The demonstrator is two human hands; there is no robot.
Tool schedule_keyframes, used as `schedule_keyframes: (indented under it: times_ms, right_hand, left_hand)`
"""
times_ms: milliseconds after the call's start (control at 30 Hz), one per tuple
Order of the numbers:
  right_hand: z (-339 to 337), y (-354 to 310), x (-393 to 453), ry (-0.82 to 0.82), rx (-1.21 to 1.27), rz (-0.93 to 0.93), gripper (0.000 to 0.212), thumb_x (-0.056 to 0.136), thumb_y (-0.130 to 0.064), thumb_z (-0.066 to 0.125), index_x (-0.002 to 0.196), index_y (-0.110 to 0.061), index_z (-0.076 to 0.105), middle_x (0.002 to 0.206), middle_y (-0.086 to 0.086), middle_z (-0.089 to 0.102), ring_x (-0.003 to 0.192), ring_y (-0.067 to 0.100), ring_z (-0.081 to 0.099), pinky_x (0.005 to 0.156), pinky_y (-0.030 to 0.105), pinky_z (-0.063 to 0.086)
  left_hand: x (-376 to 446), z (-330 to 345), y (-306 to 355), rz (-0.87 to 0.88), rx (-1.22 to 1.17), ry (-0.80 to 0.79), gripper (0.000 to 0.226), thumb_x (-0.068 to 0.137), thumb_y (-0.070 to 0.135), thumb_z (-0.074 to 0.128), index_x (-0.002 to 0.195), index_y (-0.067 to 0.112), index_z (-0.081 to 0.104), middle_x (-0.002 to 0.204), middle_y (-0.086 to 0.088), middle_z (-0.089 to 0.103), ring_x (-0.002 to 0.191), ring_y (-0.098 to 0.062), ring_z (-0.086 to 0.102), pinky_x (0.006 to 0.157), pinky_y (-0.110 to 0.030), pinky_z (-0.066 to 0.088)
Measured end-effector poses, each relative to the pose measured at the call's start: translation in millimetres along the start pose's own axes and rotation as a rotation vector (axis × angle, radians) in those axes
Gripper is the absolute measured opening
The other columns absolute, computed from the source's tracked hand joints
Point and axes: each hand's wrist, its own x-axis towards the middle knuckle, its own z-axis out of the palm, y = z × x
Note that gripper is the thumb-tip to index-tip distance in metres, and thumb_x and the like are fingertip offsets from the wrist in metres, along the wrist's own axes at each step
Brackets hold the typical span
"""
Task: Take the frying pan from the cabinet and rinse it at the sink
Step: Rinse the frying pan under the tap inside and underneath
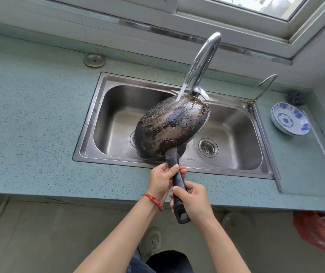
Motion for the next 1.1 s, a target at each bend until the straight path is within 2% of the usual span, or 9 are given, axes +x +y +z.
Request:
schedule_keyframes:
  times_ms: [133,267,467,600,767,933,1100]
  right_hand:
    - [1,0,1,0.009,-0.002,-0.016,0.015,0.081,0.004,0.051,0.067,0.006,0.058,0.058,0.021,0.056,0.036,0.016,0.053,0.038,0.021,0.042]
    - [2,1,3,-0.001,0.052,-0.025,0.015,0.081,0.005,0.052,0.067,0.006,0.059,0.059,0.020,0.057,0.038,0.019,0.053,0.039,0.023,0.044]
    - [3,5,6,-0.086,0.212,-0.050,0.020,0.085,0.006,0.049,0.069,0.001,0.058,0.063,0.018,0.056,0.044,0.021,0.053,0.041,0.027,0.047]
    - [7,6,8,-0.173,0.336,-0.046,0.010,0.079,-0.005,0.055,0.071,0.001,0.057,0.063,0.015,0.056,0.046,0.018,0.052,0.040,0.025,0.047]
    - [10,7,10,-0.229,0.420,-0.032,0.013,0.074,-0.012,0.054,0.070,0.000,0.059,0.062,0.011,0.059,0.047,0.017,0.053,0.041,0.024,0.046]
    - [15,5,13,-0.224,0.410,-0.035,0.011,0.083,-0.002,0.052,0.074,0.003,0.056,0.064,0.013,0.057,0.047,0.017,0.054,0.040,0.024,0.047]
    - [15,6,14,-0.147,0.296,-0.063,0.022,0.085,0.006,0.048,0.067,-0.001,0.057,0.060,0.012,0.057,0.045,0.021,0.053,0.039,0.026,0.046]
  left_hand:
    - [2,0,0,-0.010,-0.015,0.002,0.013,0.086,-0.005,0.048,0.077,-0.002,0.057,0.055,-0.003,0.069,0.054,-0.011,0.066,0.056,-0.020,0.055]
    - [4,-2,1,0.006,-0.001,0.006,0.012,0.086,-0.005,0.049,0.079,-0.002,0.057,0.057,-0.003,0.069,0.055,-0.012,0.066,0.056,-0.020,0.055]
    - [4,-5,7,0.099,0.176,0.006,0.009,0.083,-0.004,0.055,0.076,-0.001,0.060,0.057,-0.002,0.070,0.056,-0.012,0.067,0.059,-0.021,0.056]
    - [3,-8,12,0.172,0.300,0.030,0.007,0.081,-0.004,0.058,0.074,-0.001,0.059,0.054,0.002,0.070,0.056,-0.008,0.068,0.057,-0.019,0.055]
    - [4,-12,16,0.218,0.393,0.055,0.007,0.080,-0.002,0.061,0.074,-0.003,0.057,0.052,0.004,0.069,0.057,-0.008,0.069,0.054,-0.021,0.056]
    - [6,-16,18,0.212,0.374,0.052,0.008,0.081,-0.001,0.060,0.073,-0.001,0.059,0.055,0.003,0.070,0.059,-0.010,0.069,0.058,-0.022,0.057]
    - [7,-16,16,0.147,0.249,0.030,0.009,0.082,-0.004,0.056,0.075,-0.002,0.060,0.057,-0.001,0.071,0.058,-0.011,0.069,0.060,-0.021,0.057]
